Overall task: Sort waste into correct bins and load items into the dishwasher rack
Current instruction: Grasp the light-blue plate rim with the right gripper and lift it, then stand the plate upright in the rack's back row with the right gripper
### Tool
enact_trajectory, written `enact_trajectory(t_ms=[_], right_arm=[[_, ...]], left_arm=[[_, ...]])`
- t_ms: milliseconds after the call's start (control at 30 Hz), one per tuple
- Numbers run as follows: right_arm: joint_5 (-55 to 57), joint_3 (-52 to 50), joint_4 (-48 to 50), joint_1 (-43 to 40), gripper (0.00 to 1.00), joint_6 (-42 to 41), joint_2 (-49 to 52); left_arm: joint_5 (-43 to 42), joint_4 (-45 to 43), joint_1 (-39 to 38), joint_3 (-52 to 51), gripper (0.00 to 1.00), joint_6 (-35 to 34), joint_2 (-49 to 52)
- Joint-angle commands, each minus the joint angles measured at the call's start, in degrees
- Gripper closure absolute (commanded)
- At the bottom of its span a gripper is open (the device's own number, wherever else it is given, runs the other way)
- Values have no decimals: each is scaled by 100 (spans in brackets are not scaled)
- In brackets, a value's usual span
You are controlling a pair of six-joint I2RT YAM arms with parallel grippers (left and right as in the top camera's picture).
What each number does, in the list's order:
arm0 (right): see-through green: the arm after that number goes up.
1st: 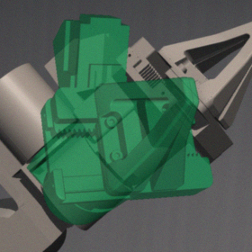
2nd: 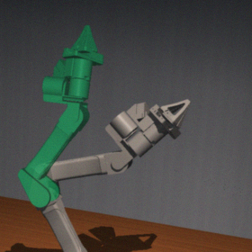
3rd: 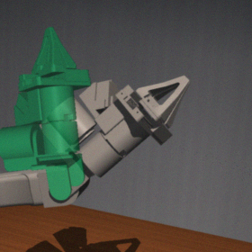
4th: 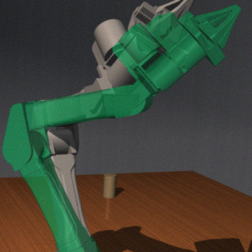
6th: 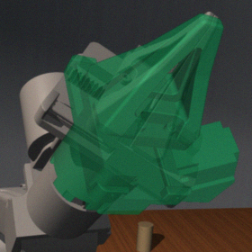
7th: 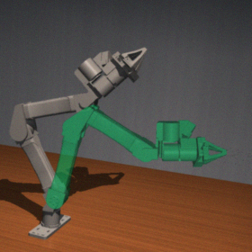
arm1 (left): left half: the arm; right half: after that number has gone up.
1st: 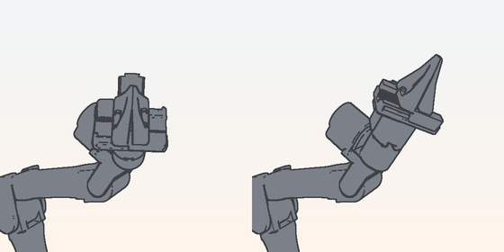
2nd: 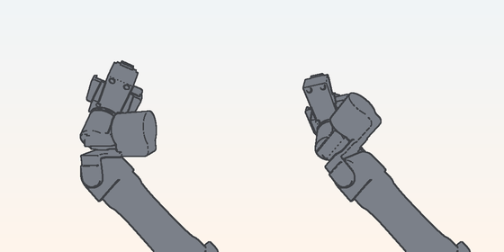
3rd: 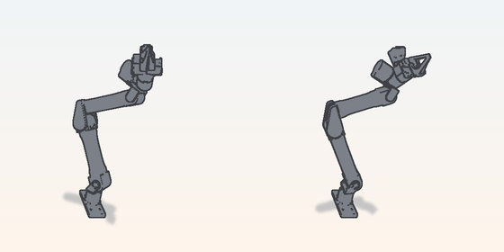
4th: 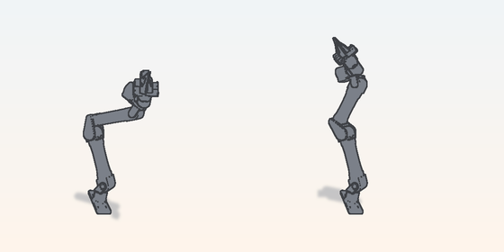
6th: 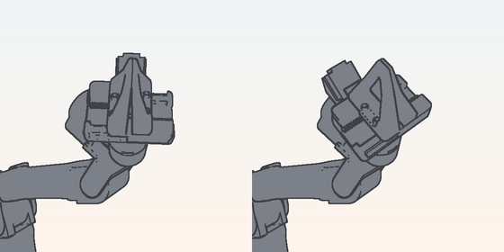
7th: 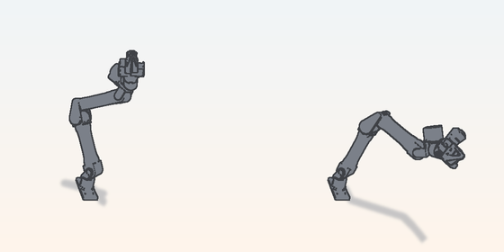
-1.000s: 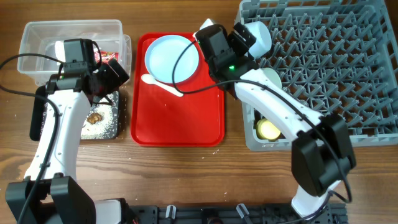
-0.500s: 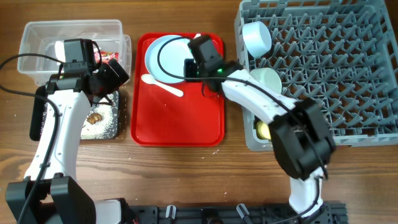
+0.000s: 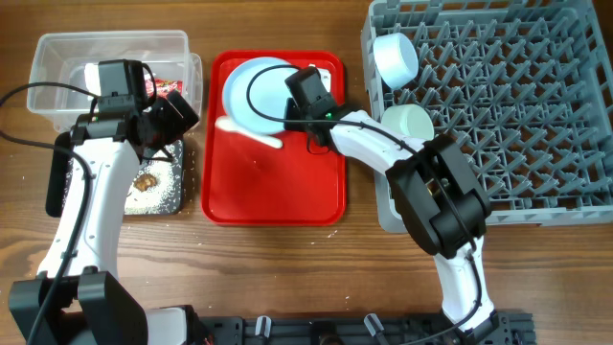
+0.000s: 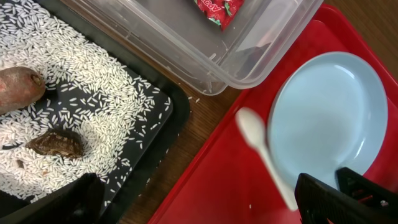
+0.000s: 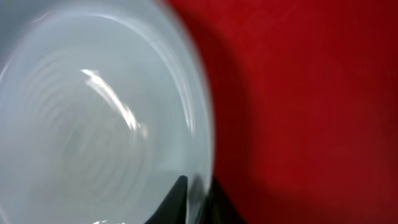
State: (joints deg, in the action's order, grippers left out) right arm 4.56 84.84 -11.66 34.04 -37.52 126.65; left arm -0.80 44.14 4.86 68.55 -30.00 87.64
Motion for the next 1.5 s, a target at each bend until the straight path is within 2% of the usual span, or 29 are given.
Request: enact_trajectory(t_ms=[0, 200, 400, 533, 600, 667, 767, 867, 967, 1067, 1200, 1333, 1367, 1433, 1467], right_arm=[[42, 31, -210, -4, 96, -17, 138], [66, 249, -763, -223, 96, 216, -341], [205, 251, -691, -485, 96, 1427, -1917], [2793, 249, -944, -675, 96, 2581, -3711], [4395, 249, -916, -846, 96, 3449, -4242], [5263, 249, -844, -1150, 96, 4435, -4463], [5128, 232, -850, -1777, 96, 5593, -4417], [3965, 184, -833, -2472, 96, 6900, -4074], [3539, 184, -654, -2758, 96, 8264, -3528], [3536, 184, -332, -2769, 96, 8749, -2916], [3141, 184, -66, -2769, 96, 8747, -2179], [2610, 184, -83, -2763, 96, 8734, -1869], [2304, 184, -129, -2758, 90, 8675, -1836], [1867, 184, -140, -2752, 46, 8266, -1832], [1869, 184, -118, -2754, 7, 7984, -1834]], left_arm=[[-22, 4, -15, 90, 0, 111, -57], [-22, 4, -15, 90, 0, 111, -57], [-22, 4, -15, 90, 0, 111, -57], [-22, 4, -15, 90, 0, 111, -57], [-22, 4, -15, 90, 0, 111, -57], [-22, 4, -15, 90, 0, 111, -57], [-22, 4, -15, 90, 0, 109, -57], [-22, 4, -15, 90, 0, 111, -57], [-22, 4, -15, 90, 0, 111, -57], [-22, 4, -15, 90, 0, 111, -57], [-22, 4, -15, 90, 0, 111, -57], [-22, 4, -15, 90, 0, 111, -57], [-22, 4, -15, 90, 0, 111, -57], [-22, 4, -15, 90, 0, 111, -57], [-22, 4, -15, 90, 0, 111, -57]])
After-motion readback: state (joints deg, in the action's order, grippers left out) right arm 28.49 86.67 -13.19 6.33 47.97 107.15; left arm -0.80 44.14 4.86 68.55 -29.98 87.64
